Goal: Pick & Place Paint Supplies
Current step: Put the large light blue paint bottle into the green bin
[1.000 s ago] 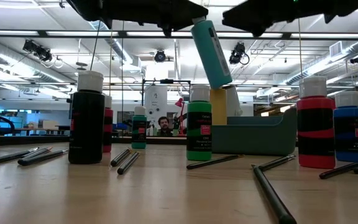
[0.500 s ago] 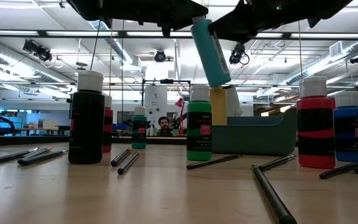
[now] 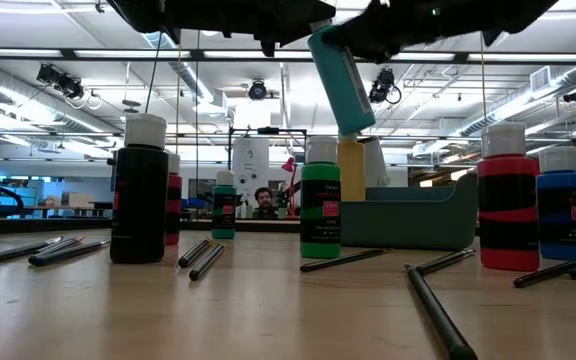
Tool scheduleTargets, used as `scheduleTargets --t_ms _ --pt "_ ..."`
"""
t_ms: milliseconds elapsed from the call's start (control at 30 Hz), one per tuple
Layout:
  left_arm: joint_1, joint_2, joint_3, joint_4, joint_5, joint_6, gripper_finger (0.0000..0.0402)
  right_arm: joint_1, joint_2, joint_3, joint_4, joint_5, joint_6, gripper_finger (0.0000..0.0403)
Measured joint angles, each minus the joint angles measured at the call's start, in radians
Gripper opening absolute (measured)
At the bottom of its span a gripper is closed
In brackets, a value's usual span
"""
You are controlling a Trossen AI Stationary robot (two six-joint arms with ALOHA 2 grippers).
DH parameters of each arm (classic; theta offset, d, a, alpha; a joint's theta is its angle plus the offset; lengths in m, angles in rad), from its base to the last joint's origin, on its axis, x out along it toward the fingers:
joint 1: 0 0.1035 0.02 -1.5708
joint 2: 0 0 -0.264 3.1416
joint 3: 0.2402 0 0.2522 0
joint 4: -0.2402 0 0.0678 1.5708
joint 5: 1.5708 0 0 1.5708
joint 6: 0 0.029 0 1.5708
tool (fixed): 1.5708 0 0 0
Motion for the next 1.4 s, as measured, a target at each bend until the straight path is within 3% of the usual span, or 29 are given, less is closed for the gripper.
scheduleTargets --t_ms 267,667,967,1400 --pt "0.0 0.0 -0.001 -0.007 -0.021 0.0 0.0136 0.0 -0.002 0.034 -0.076 0.001 0.032 0.0217" --pt "0.0 -0.003 0.002 0.024 -0.03 0.011 0.0146 0.0 -0.001 0.031 -0.091 -0.012 0.025 0.0219" --pt "0.001 -0.003 0.002 0.036 -0.031 0.007 0.0104 0.0 0.001 0.03 -0.104 -0.005 0.031 0.0206" --pt "0.0 -0.027 0.0 -0.042 -0.027 0.005 0.0091 0.005 -0.048 0.031 -0.147 -0.007 0.08 0.0111"
